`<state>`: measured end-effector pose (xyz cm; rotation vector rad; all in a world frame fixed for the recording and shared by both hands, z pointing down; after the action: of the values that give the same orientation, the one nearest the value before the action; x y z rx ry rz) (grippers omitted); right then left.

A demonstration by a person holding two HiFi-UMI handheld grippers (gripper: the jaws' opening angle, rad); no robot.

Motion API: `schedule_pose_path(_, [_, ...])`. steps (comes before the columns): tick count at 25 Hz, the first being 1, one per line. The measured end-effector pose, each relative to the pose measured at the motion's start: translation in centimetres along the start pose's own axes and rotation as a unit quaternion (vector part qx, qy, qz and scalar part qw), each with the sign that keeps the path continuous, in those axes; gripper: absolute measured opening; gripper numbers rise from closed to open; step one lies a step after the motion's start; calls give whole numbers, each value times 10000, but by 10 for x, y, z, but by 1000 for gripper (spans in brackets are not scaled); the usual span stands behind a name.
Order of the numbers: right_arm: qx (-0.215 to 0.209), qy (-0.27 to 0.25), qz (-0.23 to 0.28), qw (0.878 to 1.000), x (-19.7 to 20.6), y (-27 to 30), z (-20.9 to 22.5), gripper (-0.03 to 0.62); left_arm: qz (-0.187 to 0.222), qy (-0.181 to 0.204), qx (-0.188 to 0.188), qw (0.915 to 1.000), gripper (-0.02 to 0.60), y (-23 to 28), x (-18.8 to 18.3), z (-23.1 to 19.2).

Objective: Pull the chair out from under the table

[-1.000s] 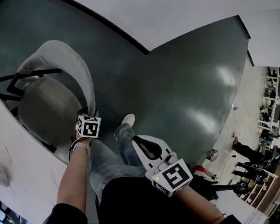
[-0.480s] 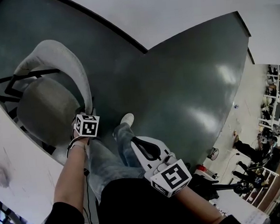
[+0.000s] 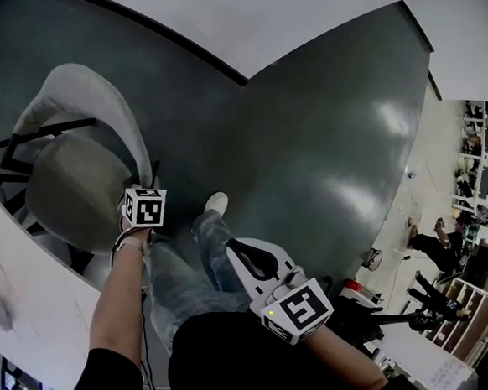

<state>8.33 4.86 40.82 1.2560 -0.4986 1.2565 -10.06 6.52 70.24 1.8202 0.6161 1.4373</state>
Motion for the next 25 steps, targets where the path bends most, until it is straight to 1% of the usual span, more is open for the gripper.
schedule_pose_path(5, [111,75,18,9999,4,-9,11,15,13,67,-5,10000,120,7,-8,9])
schedule_pose_path(12, [235,191,38,9995,10,-15,20,15,5,169,78,9998,118,18,-16,25])
schedule_pose_path(25, [615,444,188,9969,10,-29,52,15,-22,255,332,9991,117,44,-41,73])
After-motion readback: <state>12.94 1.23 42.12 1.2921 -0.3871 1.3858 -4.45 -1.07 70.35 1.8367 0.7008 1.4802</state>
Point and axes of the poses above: the fingertips, and each gripper's own axes: y forward along the fingers, z to its right, x out of its underside, the point moved 3 cm from there along -y, backward along the fingers, and after that the axes turned 15 degrees about z, right-handed, at the moved point
